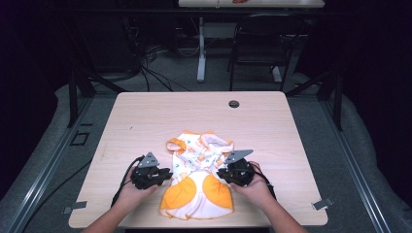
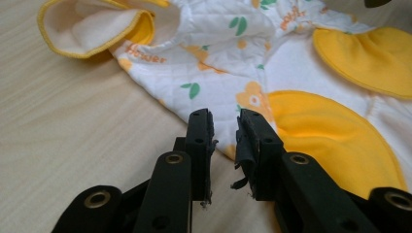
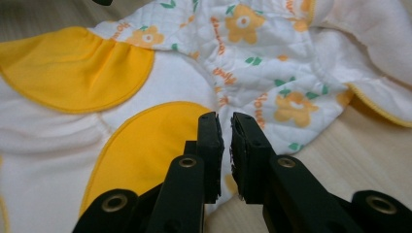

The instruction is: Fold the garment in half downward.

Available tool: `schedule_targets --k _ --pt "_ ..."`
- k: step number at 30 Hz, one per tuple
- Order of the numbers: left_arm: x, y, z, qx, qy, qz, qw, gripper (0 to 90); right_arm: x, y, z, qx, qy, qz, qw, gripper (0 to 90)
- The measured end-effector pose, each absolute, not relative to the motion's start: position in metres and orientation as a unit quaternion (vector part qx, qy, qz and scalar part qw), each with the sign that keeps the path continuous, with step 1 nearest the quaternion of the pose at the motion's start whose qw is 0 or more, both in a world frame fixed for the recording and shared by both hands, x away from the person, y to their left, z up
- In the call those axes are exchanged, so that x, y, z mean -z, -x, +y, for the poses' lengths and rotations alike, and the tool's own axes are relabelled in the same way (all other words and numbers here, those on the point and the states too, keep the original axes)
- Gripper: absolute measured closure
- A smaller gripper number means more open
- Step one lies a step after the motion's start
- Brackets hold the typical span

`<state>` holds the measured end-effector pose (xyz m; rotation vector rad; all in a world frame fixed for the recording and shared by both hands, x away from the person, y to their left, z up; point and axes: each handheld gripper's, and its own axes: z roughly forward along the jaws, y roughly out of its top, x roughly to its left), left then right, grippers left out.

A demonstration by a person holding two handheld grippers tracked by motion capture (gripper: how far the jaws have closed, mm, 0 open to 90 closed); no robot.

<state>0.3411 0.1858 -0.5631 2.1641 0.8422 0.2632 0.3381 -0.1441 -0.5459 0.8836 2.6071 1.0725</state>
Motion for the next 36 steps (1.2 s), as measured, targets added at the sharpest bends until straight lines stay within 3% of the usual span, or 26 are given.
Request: schedule_targets --k 18,30,36 --pt "0.532 -0.409 0.163 -0.123 -0.850 0.339 0.385 75.5 0.517 -0.401 -0.125 -0.337 -0.317 0.879 0.119 81.9" --pt "0.539 -0.452 0.147 -0.140 -0.844 0.352 0.380 74.7 0.523 -0.451 -0.117 -0.332 -0.354 0.861 0.155 81.1" --pt "0.545 -0.468 0.142 -0.143 -0.838 0.366 0.380 75.0 0.532 -0.467 -0.116 -0.334 -0.378 0.850 0.149 80.6"
